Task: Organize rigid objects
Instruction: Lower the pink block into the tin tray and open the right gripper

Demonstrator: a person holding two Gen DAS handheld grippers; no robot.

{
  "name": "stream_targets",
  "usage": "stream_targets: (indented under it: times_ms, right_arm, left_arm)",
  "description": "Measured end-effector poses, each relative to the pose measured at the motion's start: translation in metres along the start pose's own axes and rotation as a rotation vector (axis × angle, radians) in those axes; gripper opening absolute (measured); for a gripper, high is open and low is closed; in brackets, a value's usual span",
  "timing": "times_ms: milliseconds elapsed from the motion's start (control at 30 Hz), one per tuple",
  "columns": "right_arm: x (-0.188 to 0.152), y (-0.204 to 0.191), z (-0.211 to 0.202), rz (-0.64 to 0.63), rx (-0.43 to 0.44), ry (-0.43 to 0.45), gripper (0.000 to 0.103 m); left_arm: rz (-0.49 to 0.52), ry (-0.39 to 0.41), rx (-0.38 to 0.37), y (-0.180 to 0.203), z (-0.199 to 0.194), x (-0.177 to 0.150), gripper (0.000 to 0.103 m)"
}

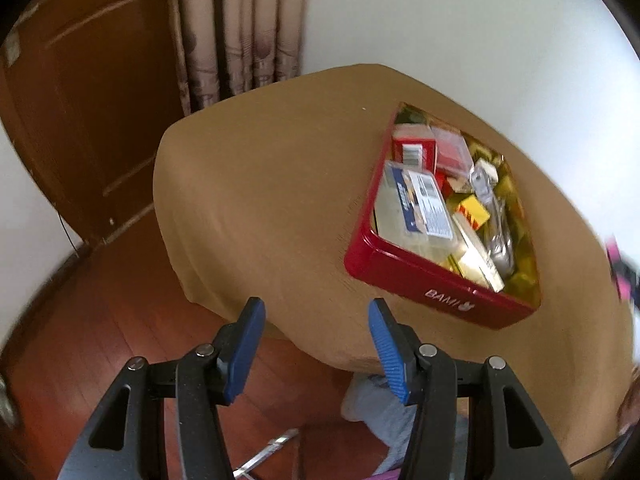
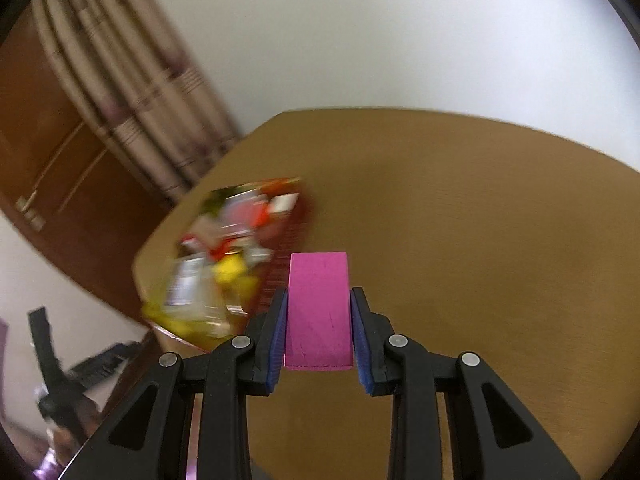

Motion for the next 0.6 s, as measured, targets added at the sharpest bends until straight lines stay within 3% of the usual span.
stream_targets:
  times_ms: [133,267,433,600]
  right_arm:
    - [0.002,-0.047,0.044,-0.026,0.034,-0.05,0.028]
    - [0.007,-0.071,0.081,-0.033,0.032,-0.075,0.028]
    - [0.009,-0.085,0.105,-0.043,0.035,-0.098,0.028]
    - [0.013,-0.095,0.121,-0.081,0.01,-0.09,0.028]
  left_arm:
    - [0.093,0.026,0.022,0.013,-0.006,0.003,0.055]
    - [0.117,0.08,-0.026,0.019,-0.018,0.004,0.056]
    - [0.071,0.108,-0.108,0.015,-0.021,0.008,0.058]
    - [0.042,0.142,-0.136,0.012,-0.02,0.011,0.059]
Point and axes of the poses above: each gripper's, at about its wrist camera, not at the fingertips, and z roughly the way its jaws point, y to its right, x to its top, the point moved 4 cm from there along z, roughly the way its jaws point, and after that the axes turned 6 degrees about z, right-handed, at the moved point
